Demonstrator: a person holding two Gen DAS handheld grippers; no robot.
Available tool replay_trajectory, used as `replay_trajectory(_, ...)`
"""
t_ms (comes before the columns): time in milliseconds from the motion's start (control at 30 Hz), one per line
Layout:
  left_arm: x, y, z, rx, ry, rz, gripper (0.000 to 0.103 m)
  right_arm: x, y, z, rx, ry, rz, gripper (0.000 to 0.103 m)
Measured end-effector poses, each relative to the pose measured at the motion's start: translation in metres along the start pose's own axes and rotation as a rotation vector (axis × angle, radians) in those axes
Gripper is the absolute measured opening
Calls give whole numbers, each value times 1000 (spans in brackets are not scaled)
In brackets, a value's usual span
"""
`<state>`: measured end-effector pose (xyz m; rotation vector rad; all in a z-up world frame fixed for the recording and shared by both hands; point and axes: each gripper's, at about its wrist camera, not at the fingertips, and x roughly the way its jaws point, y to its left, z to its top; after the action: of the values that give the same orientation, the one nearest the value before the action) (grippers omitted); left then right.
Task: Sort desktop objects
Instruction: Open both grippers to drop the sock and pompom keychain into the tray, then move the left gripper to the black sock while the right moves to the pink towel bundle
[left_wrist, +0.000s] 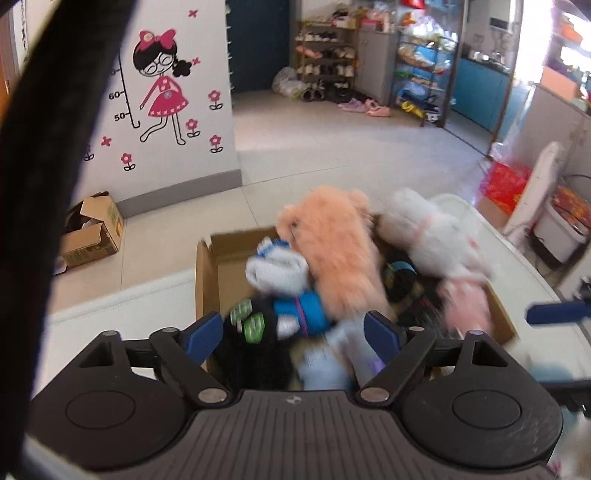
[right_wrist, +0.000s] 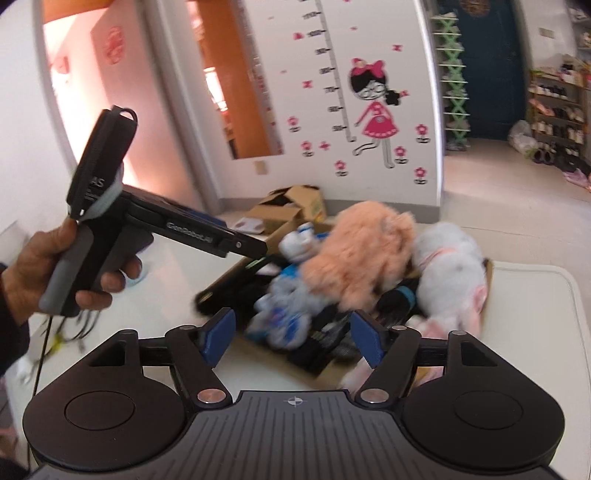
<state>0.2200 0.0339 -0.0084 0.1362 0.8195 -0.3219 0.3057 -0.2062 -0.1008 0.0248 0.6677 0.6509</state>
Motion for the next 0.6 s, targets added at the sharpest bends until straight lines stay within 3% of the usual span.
replay_trajectory(267, -72, -20, -91, -14, -4, -23, 91, -55, 56, -43, -121, 17, 58, 91)
replay_trajectory(400, -83, -35, -140, 14, 28, 10, 91, -73, 80, -70, -190, 32, 23, 100)
replay_trajectory(600, -90, -60, -189, 51, 58, 15, 92, -89, 100, -96, -224, 63, 14, 101)
